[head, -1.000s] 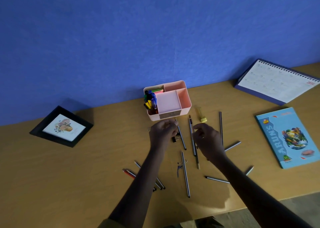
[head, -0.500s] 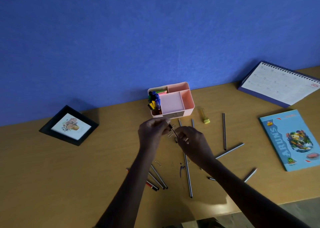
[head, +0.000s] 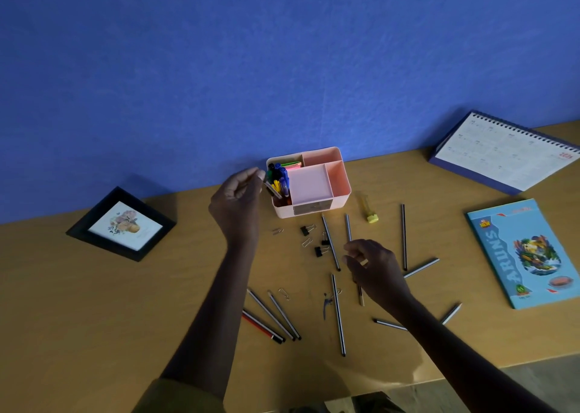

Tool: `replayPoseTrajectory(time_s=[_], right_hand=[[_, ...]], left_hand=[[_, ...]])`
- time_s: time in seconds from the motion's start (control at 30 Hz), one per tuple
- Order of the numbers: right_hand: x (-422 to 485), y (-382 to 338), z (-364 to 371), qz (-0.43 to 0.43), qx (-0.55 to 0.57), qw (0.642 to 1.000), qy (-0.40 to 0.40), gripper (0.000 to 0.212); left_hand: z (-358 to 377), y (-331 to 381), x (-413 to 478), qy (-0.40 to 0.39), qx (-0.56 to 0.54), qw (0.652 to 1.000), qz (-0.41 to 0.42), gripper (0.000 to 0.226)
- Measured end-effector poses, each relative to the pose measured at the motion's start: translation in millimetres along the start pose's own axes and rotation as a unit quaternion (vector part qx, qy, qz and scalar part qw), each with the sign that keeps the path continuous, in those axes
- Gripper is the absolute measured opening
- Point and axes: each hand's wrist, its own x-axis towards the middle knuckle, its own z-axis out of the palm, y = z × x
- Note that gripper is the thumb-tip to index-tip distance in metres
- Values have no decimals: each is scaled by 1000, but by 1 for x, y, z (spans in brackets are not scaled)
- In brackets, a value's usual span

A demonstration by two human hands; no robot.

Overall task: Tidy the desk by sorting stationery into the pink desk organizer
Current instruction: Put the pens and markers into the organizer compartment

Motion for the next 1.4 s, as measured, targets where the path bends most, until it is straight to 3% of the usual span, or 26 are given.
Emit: replayPoseTrajectory(time_s=[0.37,1.1,1.3,1.4], right_hand=[[-10,18,3,20,-17,1000,-11,11],[-8,43,3,72,-4,997,-2,11],[13,59,0,104,2,994,33,9],[42,62,-2,115,-26,991,64,20]], left_hand=[[12,-43,5,-21,70,997,-16,21],[9,-56,-18,-9,140,986,-84,22],[0,-67,-59,-21,122,981,-147,17],[0,-74,-77,-29,122,975,-183,12]])
